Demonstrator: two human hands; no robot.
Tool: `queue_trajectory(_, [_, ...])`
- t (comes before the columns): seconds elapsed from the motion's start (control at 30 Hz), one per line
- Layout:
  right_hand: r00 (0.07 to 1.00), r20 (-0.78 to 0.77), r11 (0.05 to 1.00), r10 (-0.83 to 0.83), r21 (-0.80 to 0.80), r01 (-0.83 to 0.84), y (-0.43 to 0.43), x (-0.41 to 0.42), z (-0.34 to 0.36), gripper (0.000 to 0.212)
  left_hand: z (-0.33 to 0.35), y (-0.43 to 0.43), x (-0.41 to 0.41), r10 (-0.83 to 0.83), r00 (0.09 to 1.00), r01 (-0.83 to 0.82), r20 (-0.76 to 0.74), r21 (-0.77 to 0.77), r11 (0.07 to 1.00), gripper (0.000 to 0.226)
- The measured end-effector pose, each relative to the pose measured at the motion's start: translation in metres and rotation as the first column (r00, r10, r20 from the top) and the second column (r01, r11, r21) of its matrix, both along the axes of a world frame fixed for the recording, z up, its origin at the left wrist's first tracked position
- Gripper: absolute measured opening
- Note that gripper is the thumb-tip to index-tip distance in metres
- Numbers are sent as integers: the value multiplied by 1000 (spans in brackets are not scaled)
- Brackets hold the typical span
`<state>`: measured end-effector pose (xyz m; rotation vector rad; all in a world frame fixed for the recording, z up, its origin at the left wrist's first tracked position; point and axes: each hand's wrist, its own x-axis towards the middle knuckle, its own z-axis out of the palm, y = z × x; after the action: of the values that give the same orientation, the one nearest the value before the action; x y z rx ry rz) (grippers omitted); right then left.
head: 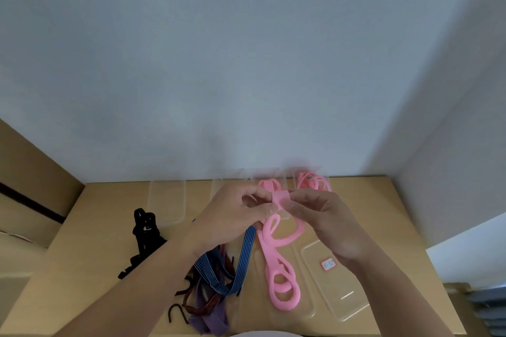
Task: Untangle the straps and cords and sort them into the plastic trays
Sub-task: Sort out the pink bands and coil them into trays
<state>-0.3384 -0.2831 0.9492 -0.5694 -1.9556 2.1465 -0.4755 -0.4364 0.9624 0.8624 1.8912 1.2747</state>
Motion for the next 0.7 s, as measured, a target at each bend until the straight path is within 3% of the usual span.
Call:
queue_trajectory(0.27, [994,-100,994,-44,100,54,-2,-10,30,13,23,-2,-3,104,980,-84,-168,126,988,11])
queue_trajectory(0.7, [972,-229,976,-56,194,102,0,-19,81,25,68,-3,-7,185,968,-107,-172,384,917,14])
